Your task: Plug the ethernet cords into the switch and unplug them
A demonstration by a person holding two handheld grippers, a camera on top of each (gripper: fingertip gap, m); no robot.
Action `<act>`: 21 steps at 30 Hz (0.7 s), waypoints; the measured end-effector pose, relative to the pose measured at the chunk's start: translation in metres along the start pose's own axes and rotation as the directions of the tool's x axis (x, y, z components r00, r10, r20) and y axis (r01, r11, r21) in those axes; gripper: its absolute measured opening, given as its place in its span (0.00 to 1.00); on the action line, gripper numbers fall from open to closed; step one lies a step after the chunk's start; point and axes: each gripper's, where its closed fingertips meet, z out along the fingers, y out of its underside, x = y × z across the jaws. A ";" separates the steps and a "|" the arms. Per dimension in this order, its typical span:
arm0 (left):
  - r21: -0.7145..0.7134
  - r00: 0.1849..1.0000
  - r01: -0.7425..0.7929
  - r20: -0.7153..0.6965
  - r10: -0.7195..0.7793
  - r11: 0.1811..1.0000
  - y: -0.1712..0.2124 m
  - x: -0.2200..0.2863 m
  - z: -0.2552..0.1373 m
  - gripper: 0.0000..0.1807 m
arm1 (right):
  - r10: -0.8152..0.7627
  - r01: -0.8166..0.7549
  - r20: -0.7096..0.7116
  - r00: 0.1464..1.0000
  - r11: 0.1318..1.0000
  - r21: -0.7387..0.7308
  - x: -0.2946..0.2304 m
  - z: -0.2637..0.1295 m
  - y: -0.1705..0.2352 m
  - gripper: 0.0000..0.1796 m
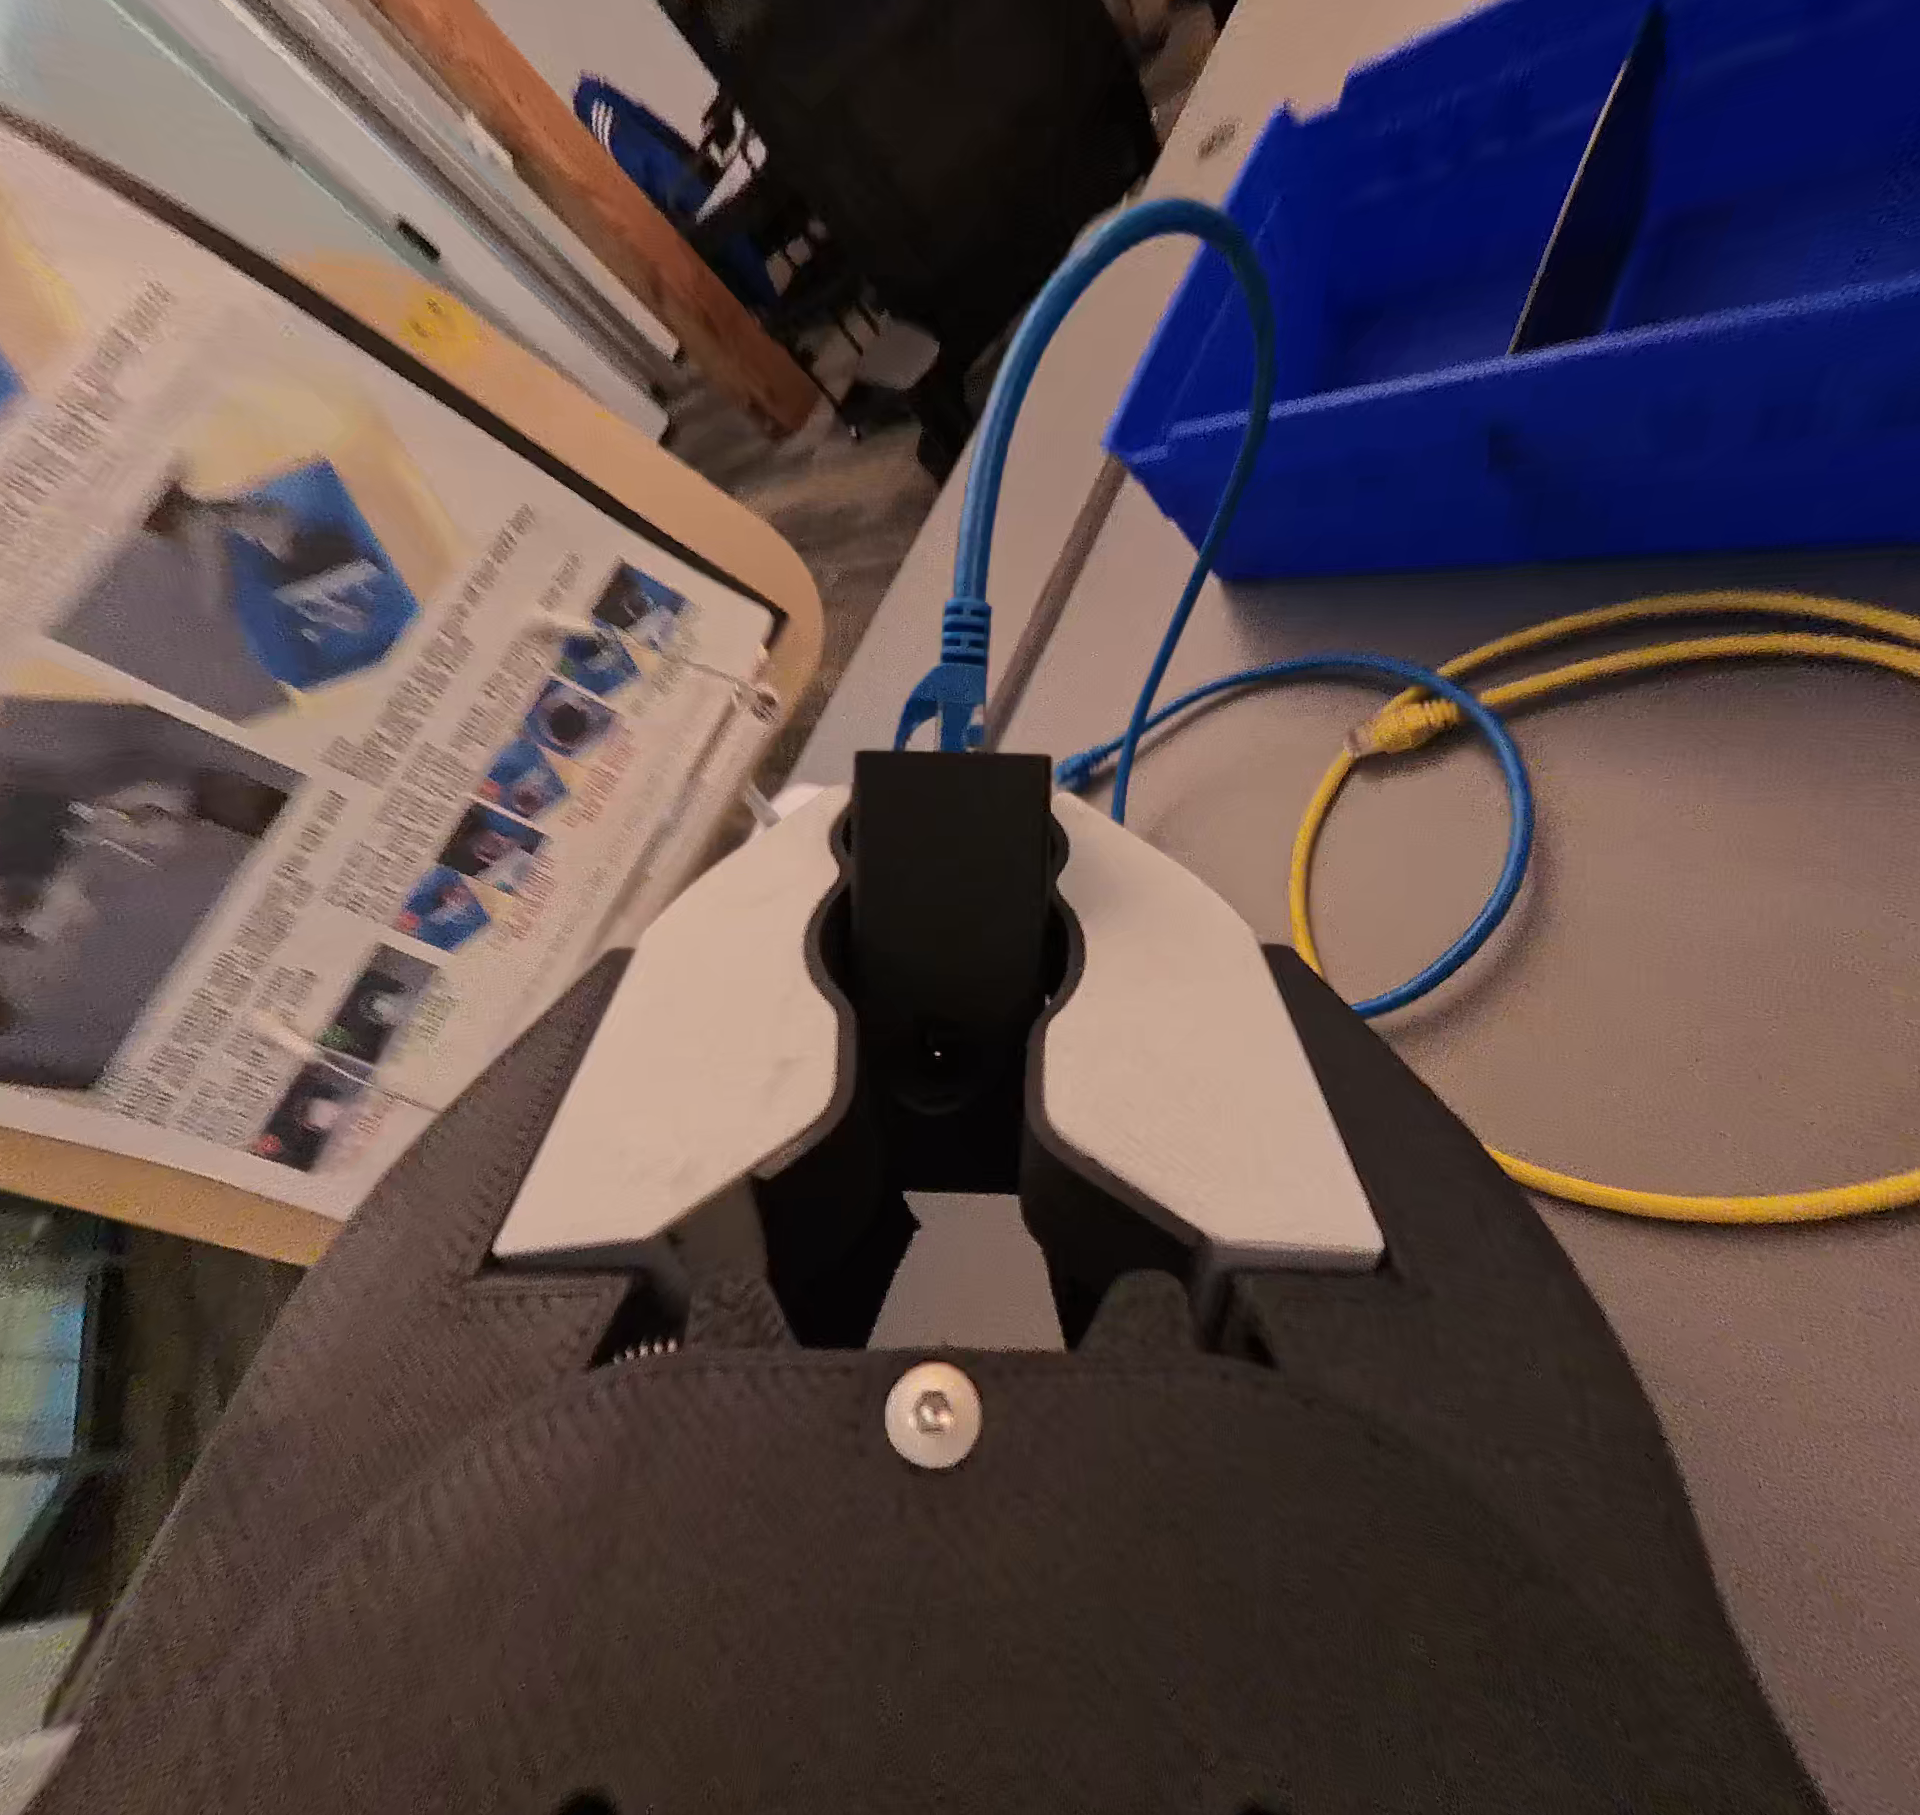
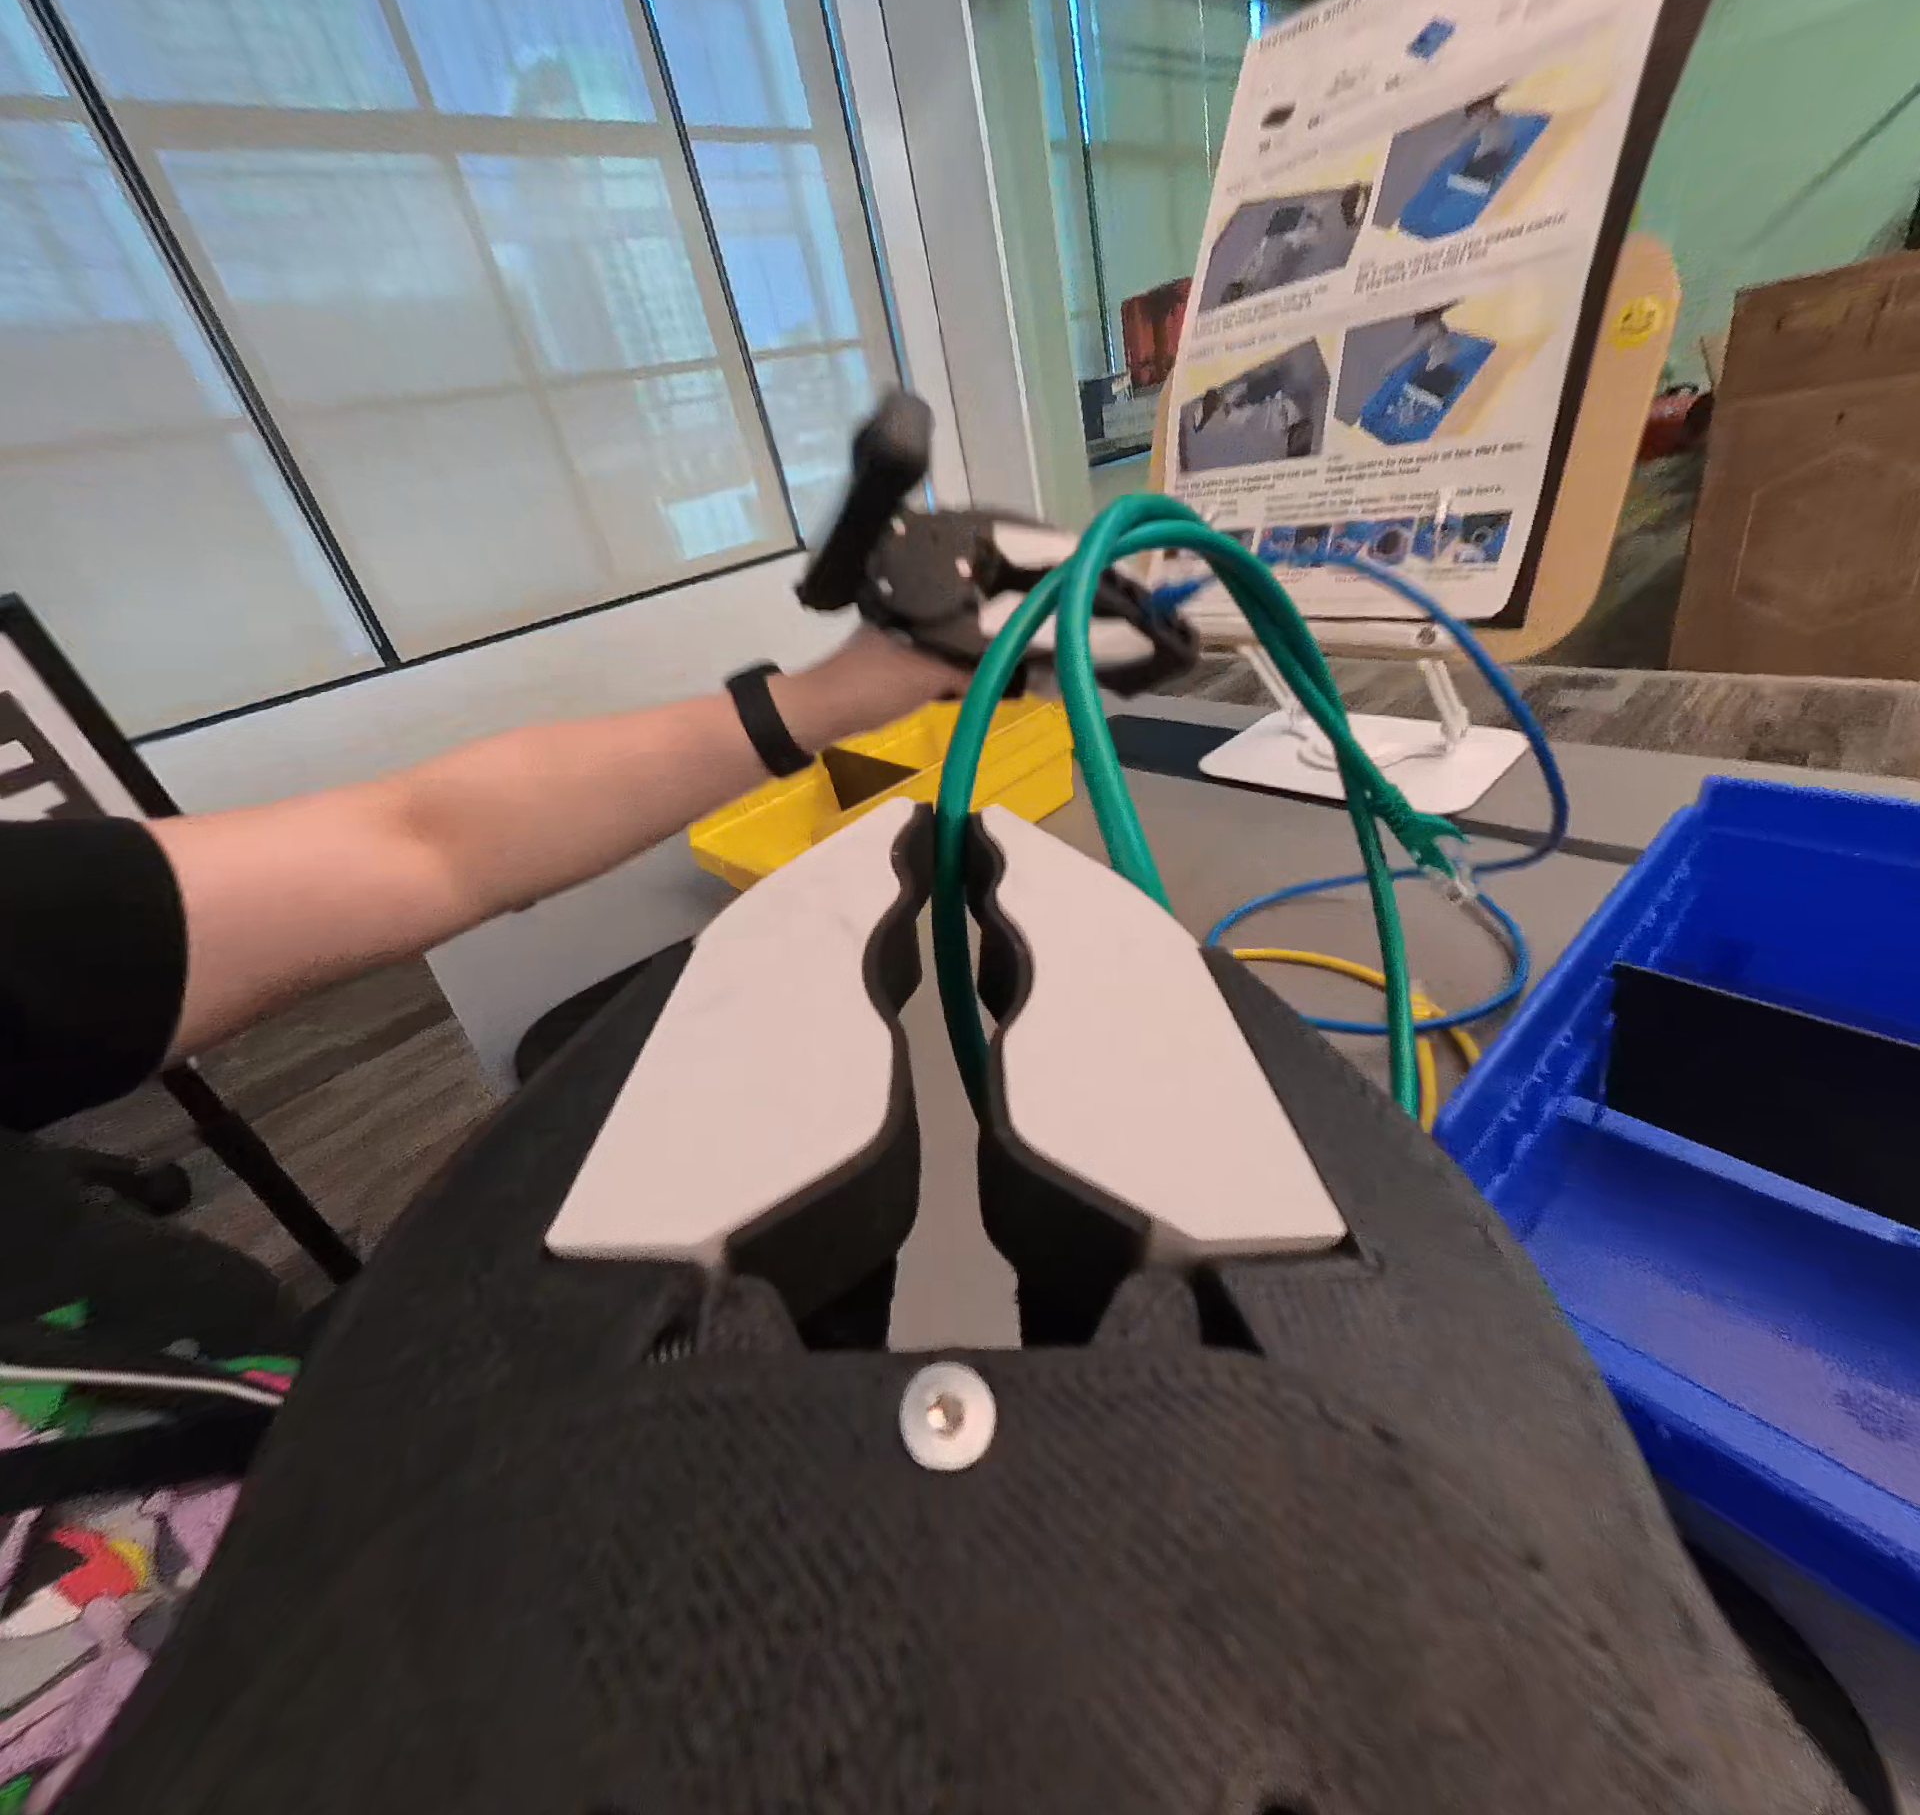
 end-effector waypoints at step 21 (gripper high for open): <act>-0.114 0.885 0.465 0.066 -0.460 0.878 0.121 0.099 0.020 0.15 | -0.022 0.024 0.062 0.998 0.999 -0.021 -0.010 -0.031 0.019 0.03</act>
